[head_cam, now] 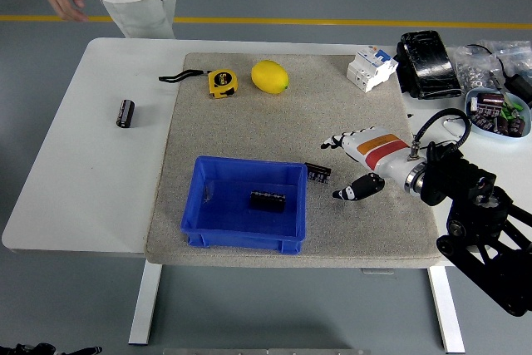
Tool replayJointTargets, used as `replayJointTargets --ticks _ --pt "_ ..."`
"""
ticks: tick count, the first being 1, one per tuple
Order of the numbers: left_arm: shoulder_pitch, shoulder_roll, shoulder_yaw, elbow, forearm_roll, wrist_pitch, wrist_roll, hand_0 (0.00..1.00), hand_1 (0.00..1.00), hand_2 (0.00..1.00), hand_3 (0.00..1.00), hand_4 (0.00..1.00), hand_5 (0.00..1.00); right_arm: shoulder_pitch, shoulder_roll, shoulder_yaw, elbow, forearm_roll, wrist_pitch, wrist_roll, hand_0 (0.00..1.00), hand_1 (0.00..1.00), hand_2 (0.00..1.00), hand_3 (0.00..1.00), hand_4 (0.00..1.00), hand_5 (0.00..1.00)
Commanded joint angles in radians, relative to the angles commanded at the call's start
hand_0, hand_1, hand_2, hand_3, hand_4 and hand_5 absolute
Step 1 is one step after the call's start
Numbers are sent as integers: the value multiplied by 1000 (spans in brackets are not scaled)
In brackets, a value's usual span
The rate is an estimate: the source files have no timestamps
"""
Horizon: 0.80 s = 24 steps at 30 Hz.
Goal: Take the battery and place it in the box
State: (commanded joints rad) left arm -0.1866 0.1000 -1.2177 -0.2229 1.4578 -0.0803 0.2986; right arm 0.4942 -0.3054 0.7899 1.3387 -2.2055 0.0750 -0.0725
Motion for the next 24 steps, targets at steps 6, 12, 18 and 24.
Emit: replayJointTargets --ticks 6,12,18,24 --pt "-1 0 1 0 1 0 0 795 805 832 699 766 674 33 3 -27 -35 -30 -8 63 771 779 827 873 994 242" --pt "-4 2 2 0 0 -1 -1 794 805 831 697 766 674 57 -13 -63 -55 -52 -1 88 781 783 829 874 989 233" --pt "-7 2 0 0 2 -1 0 794 805 830 697 766 674 60 -12 -70 -67 -58 -6 92 778 782 830 872 986 229" --pt "-7 2 -1 0 4 -1 0 792 804 830 697 766 673 59 -13 -66 -77 -63 -5 91 779 781 830 864 985 227"
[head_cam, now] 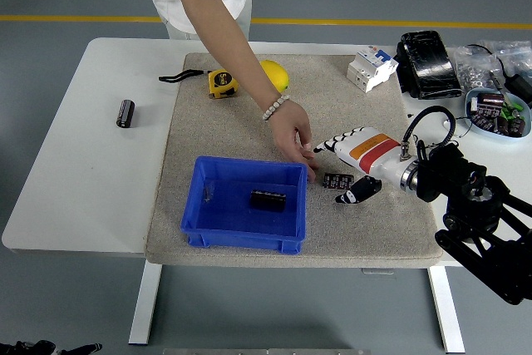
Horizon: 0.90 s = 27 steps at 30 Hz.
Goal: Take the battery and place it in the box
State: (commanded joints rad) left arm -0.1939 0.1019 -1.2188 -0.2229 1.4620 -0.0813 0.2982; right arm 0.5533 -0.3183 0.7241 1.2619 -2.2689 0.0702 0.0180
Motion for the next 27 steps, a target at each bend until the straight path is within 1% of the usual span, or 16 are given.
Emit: replayJointTargets --ticks 4,5,10,11,16,17,22,23,27 --pt "0 0 -2 0 3 0 0 792 804 830 697 766 673 0 -2 6 -5 0 1 -2 779 781 830 864 985 227" --pt "0 0 -3 0 4 -1 0 793 804 830 697 766 673 -1 -2 8 -6 0 0 -4 767 762 816 845 982 230" --pt "-1 1 -3 0 6 -1 0 793 804 830 697 766 673 -3 2 15 -15 8 -11 -8 767 762 816 845 982 230" --pt "-1 2 -2 0 6 -2 1 793 804 830 697 766 673 -3 4 15 -18 14 -14 -9 711 692 750 799 980 232" --pt "-2 3 -6 -1 13 -2 2 793 804 830 697 766 673 -6 21 7 -36 40 -15 -17 711 692 750 799 980 232" --pt "-2 3 -7 -1 15 -3 2 793 804 830 697 766 674 -7 25 4 -39 45 -16 -19 662 626 680 767 977 232" --pt "-1 2 -10 -1 20 -3 3 793 804 830 697 766 674 -6 48 -8 -67 66 -31 -27 662 626 680 767 977 232" --pt "-1 3 -10 -1 21 -3 3 792 805 830 697 766 672 -6 51 -10 -74 71 -37 -29 561 559 579 628 906 216" --pt "0 2 -10 -2 24 -3 4 792 805 830 697 766 672 -6 59 -16 -99 89 -64 -30 561 559 579 628 906 216"
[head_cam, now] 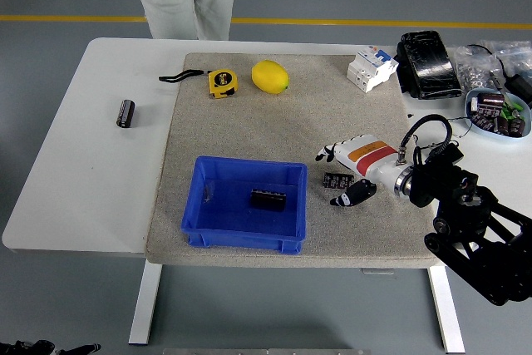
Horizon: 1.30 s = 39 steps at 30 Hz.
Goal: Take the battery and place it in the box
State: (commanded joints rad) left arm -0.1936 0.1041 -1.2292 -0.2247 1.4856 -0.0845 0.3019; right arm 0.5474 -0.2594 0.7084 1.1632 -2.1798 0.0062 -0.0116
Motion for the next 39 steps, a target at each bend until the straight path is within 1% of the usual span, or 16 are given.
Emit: replayJointTargets --ticks 1,2,7,8,11,13,14,19,20,25,26,39 --pt "0 0 -1 0 1 0 0 792 805 830 697 766 672 0 2 -1 -7 5 -7 1 561 559 579 628 906 216" --pt "0 0 -1 0 2 0 0 792 806 830 697 766 672 0 3 -1 -12 7 -10 2 460 465 487 497 789 156" --pt "2 -1 1 -1 3 -2 2 792 806 830 697 766 672 0 9 -5 -53 25 -39 6 460 465 487 497 789 156" --pt "2 -1 1 -2 4 -3 3 792 806 831 696 766 671 -1 9 -6 -58 27 -43 7 469 433 461 471 750 139" --pt "2 -1 5 -2 0 -3 3 792 806 831 696 766 671 -2 11 -11 -76 34 -53 9 469 433 461 471 750 139" --pt "1 -1 7 -2 -2 -3 2 792 806 831 696 766 671 -4 13 -12 -83 35 -57 9 469 433 461 471 750 139" --pt "1 -1 8 -2 -3 -3 2 792 807 833 697 766 671 -4 13 -12 -84 35 -59 9 447 418 450 459 744 126" --pt "-3 0 18 -1 -16 -2 0 792 807 833 697 766 671 -4 15 -14 -92 38 -75 10 447 418 450 459 744 126" --pt "-3 0 19 -1 -17 -2 0 792 807 832 698 767 670 -4 15 -14 -93 38 -76 10 394 395 434 457 873 44" --pt "-5 -1 24 -1 -25 0 -1 792 807 832 698 767 670 -3 15 -16 -94 39 -78 10 394 395 434 457 873 44" --pt "-5 -1 25 -1 -26 0 -1 793 807 833 699 766 670 -3 15 -16 -94 40 -77 9 320 382 417 447 923 35" --pt "-4 0 25 -1 -29 0 0 792 807 832 699 767 670 0 3 10 -92 62 -66 10 309 378 413 446 921 16"
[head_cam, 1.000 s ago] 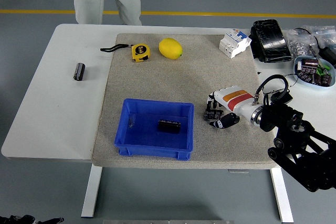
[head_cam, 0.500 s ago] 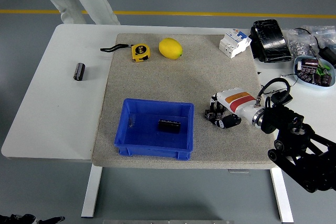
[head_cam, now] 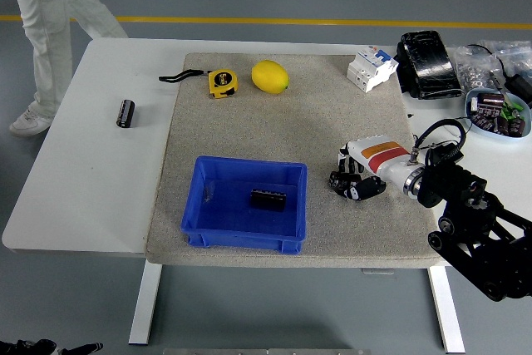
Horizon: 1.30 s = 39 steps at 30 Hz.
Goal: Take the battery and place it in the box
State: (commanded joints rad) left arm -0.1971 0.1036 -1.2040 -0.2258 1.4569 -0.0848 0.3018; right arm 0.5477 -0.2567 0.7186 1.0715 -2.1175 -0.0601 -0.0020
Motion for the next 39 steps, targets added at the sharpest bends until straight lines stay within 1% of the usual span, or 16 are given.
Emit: replayJointTargets --ticks 10,11,39 --pt "1 0 -2 1 2 0 -1 792 807 833 699 767 670 -1 1 -4 2 7 4 0 310 377 412 445 919 12" --pt "1 0 -3 1 2 0 -1 792 807 832 699 766 668 0 1 -4 1 7 4 0 281 369 406 437 918 6" --pt "5 -1 -16 1 21 -2 0 792 807 832 699 766 670 0 -6 3 14 -4 -1 0 255 350 389 425 918 19"
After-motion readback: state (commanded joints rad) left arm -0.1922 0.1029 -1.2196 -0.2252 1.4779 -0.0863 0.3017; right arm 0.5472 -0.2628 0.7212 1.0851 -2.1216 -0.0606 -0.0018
